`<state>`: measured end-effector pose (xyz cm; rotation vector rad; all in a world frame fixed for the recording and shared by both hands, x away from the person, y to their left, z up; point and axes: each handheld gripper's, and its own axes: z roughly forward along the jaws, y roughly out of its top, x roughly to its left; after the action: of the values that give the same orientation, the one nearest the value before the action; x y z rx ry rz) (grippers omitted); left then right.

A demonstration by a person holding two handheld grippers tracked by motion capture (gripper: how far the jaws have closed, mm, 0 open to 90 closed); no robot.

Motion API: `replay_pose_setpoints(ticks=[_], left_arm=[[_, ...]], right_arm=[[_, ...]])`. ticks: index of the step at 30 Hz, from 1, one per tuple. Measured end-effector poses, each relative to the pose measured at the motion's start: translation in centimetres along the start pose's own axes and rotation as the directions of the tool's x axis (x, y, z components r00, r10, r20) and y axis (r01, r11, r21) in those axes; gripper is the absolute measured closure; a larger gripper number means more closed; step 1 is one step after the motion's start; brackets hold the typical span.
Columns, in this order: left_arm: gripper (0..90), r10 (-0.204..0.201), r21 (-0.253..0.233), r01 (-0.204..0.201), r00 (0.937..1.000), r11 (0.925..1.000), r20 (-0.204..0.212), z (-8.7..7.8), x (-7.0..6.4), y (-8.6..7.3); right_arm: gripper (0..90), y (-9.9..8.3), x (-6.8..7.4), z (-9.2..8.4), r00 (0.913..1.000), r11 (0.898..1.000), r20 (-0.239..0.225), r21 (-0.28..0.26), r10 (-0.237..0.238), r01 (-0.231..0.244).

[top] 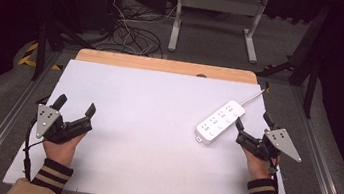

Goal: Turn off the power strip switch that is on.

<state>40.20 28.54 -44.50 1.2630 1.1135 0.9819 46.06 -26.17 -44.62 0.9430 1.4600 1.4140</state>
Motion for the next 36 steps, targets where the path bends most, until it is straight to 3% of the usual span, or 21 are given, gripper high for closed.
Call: replay_pose_setpoints(ticks=[36], left_arm=[[2.7,-0.002,0.006,0.002,1.0000,1.0000,0.003,0.10,-0.02,-0.01]], right_arm=[[8.9,-0.09,-0.02,0.03,1.0000,1.000,0.010,0.022,0.001,-0.001]])
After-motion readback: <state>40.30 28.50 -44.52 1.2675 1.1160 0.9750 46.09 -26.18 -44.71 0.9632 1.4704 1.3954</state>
